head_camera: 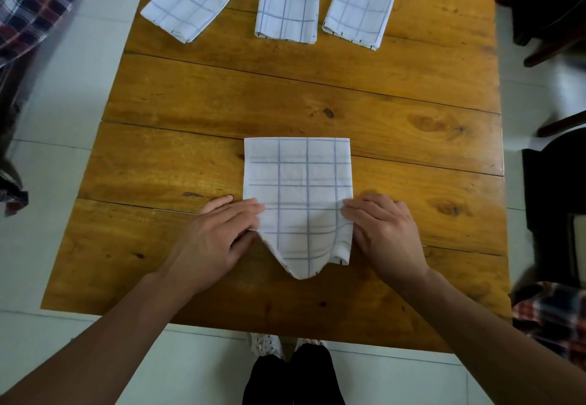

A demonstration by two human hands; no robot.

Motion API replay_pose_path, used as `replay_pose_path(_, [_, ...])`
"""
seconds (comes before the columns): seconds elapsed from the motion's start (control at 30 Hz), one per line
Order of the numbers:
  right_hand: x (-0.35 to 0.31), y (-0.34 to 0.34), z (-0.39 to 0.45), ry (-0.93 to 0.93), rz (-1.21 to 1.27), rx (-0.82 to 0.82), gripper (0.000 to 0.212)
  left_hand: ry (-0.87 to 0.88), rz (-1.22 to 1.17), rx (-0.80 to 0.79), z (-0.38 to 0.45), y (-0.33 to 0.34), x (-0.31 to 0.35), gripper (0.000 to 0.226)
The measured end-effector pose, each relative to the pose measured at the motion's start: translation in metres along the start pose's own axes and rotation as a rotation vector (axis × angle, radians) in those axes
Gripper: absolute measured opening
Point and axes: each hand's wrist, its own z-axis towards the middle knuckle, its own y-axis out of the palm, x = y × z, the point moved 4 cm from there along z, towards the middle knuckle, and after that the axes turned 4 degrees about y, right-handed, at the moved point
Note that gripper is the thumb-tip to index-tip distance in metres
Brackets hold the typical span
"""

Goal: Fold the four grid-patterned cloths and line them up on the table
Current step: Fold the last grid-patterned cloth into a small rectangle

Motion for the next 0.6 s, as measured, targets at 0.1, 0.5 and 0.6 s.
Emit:
replay_pose_path(0.1, [0.005, -0.002, 0.000, 0.026, 0.047, 0.019, 0.018, -0.136, -0.033, 0.008, 0.001, -0.001, -0.005, 0.034])
replay_pose_path(0.5, [0.009, -0.005, 0.021, 0.361, 0.319, -0.059, 0.015, -0.489, -0.275, 0.151, 0.022, -0.009, -0.010, 0.022])
replay_pose_path(0.6, [0.011, -0.005, 0.027, 0.487, 0.345, -0.086, 0.015, -0.562, -0.325, 0.167, 0.025, -0.011, -0.009, 0.046])
